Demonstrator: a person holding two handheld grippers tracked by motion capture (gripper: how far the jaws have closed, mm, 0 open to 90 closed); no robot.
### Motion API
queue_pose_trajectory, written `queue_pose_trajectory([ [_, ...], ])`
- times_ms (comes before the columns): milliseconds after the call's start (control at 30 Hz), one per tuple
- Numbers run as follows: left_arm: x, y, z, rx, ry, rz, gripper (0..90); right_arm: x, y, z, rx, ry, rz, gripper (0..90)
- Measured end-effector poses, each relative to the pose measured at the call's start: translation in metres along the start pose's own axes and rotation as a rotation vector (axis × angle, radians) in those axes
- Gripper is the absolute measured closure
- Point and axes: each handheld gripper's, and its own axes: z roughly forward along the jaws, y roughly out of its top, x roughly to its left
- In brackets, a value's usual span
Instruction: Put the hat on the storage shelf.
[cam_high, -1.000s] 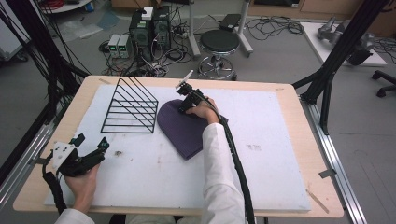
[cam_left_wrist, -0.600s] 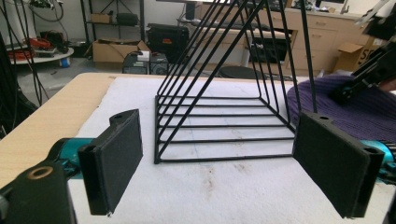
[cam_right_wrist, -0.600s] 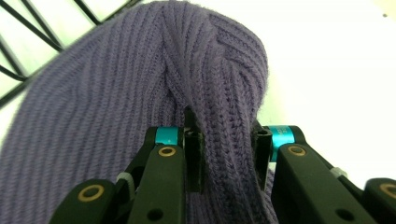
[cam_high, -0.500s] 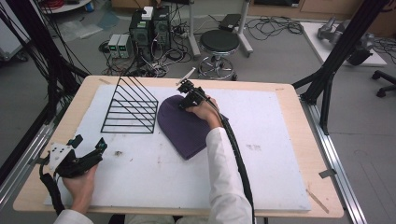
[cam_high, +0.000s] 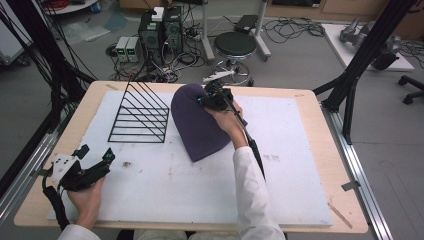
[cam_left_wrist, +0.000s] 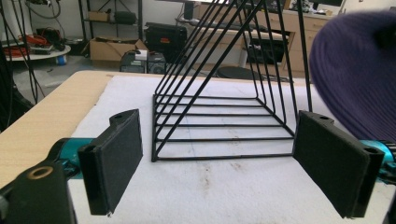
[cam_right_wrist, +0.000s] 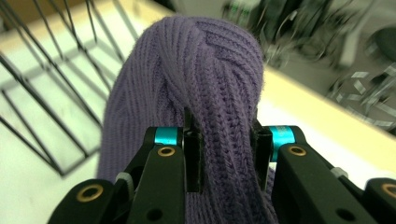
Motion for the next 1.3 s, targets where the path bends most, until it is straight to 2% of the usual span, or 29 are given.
queue_pose_trajectory([
  [33,0.0,0.0,0.0,-0.003,-0.001,0.0,16.2,-0.001,-0.001,-0.014,-0.085,-0.017,0.026,74.1],
  [67,-0.001,0.0,0.0,0.0,-0.001,0.003,16.2,-0.001,-0.001,-0.014,-0.085,-0.017,0.026,74.1],
  [100,-0.001,0.0,0.001,-0.002,0.0,0.005,16.2,-0.001,-0.002,-0.021,-0.122,-0.01,0.048,74.1],
  [167,-0.002,0.0,0.001,-0.003,-0.003,0.004,16.2,-0.002,-0.005,-0.031,-0.197,-0.011,0.061,74.1],
  [200,-0.003,0.0,0.002,-0.006,-0.002,0.004,16.2,-0.002,-0.006,-0.041,-0.259,-0.024,0.045,74.1],
  [233,-0.003,0.0,0.002,-0.008,-0.002,0.007,16.2,-0.002,-0.006,-0.041,-0.259,-0.024,0.045,74.1],
  [267,-0.003,0.001,0.002,-0.007,-0.004,0.006,16.2,-0.001,-0.006,-0.05,-0.321,-0.038,0.033,74.1],
  [300,-0.004,0.001,0.002,-0.007,-0.005,0.006,16.2,-0.001,-0.006,-0.055,-0.349,-0.052,0.026,74.1],
  [333,-0.004,0.001,0.002,-0.004,-0.006,0.009,16.2,-0.001,-0.006,-0.055,-0.349,-0.052,0.026,74.1],
  [367,-0.004,0.0,0.002,-0.003,-0.006,0.008,16.2,0.0,-0.005,-0.06,-0.377,-0.063,0.033,74.1],
  [400,-0.004,0.0,0.003,-0.006,-0.006,0.005,16.2,0.0,-0.004,-0.071,-0.44,-0.071,0.041,74.1],
  [433,-0.005,0.0,0.003,-0.005,-0.009,0.005,16.2,0.0,-0.003,-0.077,-0.473,-0.078,0.04,74.1],
  [467,-0.005,0.0,0.003,-0.005,-0.009,0.005,16.3,0.0,-0.003,-0.077,-0.473,-0.078,0.04,74.1],
  [500,-0.005,0.0,0.004,-0.003,-0.011,0.005,16.3,0.001,-0.003,-0.082,-0.496,-0.078,0.039,74.1],
  [567,-0.006,0.0,0.004,-0.006,-0.013,0.002,16.2,0.001,-0.002,-0.096,-0.571,-0.097,0.024,74.1],
  [600,-0.007,0.0,0.004,-0.009,-0.015,0.003,16.2,0.001,-0.002,-0.109,-0.631,-0.108,0.018,74.1],
  [633,-0.008,0.0,0.004,-0.011,-0.016,0.004,16.2,0.001,-0.002,-0.109,-0.631,-0.108,0.018,74.1],
  [700,-0.008,0.001,0.005,-0.017,-0.017,0.004,16.2,0.001,-0.002,-0.128,-0.711,-0.111,0.029,74.1],
  [733,-0.008,0.002,0.005,-0.023,-0.017,0.004,16.2,0.001,-0.002,-0.128,-0.711,-0.111,0.029,74.1],
  [800,-0.009,0.005,0.007,-0.028,-0.02,0.001,16.2,0.003,-0.002,-0.146,-0.773,-0.114,0.042,74.1],
  [833,-0.01,0.007,0.008,-0.029,-0.028,0.001,16.2,0.003,-0.002,-0.146,-0.773,-0.114,0.042,74.1],
  [967,-0.019,0.013,0.014,-0.036,-0.061,0.055,16.2,0.008,-0.001,-0.165,-0.823,-0.123,0.087,74.2],
  [1033,-0.024,0.016,0.015,-0.038,-0.086,0.059,16.2,0.011,-0.001,-0.172,-0.834,-0.131,0.095,74.2],
  [1167,-0.036,0.03,0.019,-0.022,-0.182,0.058,16.0,0.018,0.001,-0.183,-0.835,-0.134,0.092,74.2],
  [1300,-0.05,0.043,0.026,-0.014,-0.31,0.05,17.4,0.024,0.001,-0.189,-0.843,-0.133,0.09,74.1],
])
